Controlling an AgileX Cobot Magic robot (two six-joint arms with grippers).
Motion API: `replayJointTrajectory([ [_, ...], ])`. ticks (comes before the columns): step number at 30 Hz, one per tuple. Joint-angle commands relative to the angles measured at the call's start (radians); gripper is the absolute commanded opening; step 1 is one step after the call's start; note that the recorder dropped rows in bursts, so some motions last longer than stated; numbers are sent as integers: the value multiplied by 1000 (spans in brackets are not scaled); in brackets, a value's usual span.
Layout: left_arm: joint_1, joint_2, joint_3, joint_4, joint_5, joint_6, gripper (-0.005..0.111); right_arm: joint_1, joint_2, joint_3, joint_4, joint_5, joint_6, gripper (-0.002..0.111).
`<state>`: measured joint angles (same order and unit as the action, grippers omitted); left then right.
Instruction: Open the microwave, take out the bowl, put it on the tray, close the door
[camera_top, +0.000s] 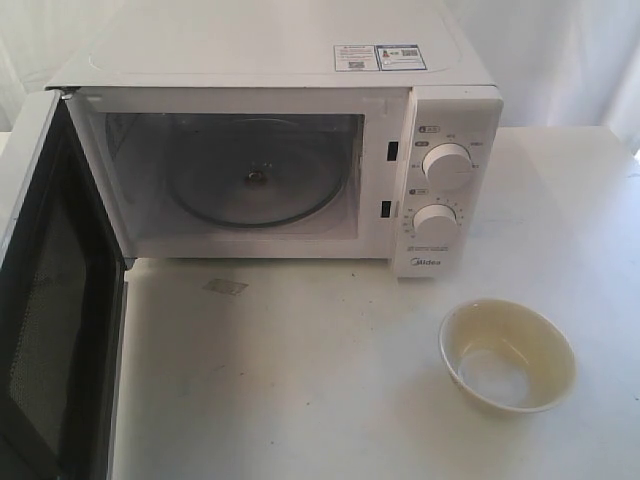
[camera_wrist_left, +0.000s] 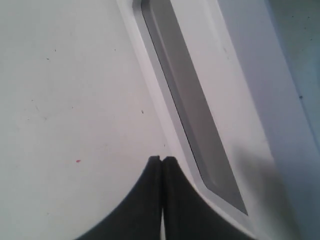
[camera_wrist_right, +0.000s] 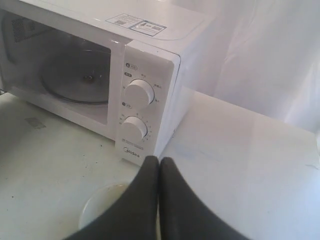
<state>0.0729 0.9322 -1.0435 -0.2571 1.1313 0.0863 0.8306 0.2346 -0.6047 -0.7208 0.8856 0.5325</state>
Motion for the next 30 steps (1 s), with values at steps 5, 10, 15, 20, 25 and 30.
replayJointTrajectory([
  [5, -5, -2, -6, -28, 90, 4, 0, -3, -5, 1, -20, -3, -7, 0],
  [10, -5, -2, -5, -99, 90, 4, 0, -3, -5, 1, -18, -11, -5, 0],
  [15, -109, 97, 127, -1222, 90, 1229, 0, -3, -5, 1, -10, -18, -5, 0],
  [20, -334, 82, 80, -1372, 38, 1525, 0, -3, -5, 3, 23, -21, -5, 0],
  [25, -334, 82, 77, -1348, 67, 1512, 0, -3, -3, 73, 141, -272, -5, 0],
  [30, -334, 82, 77, -1216, 90, 1469, 0, -3, 99, 147, 174, -667, -5, 0],
])
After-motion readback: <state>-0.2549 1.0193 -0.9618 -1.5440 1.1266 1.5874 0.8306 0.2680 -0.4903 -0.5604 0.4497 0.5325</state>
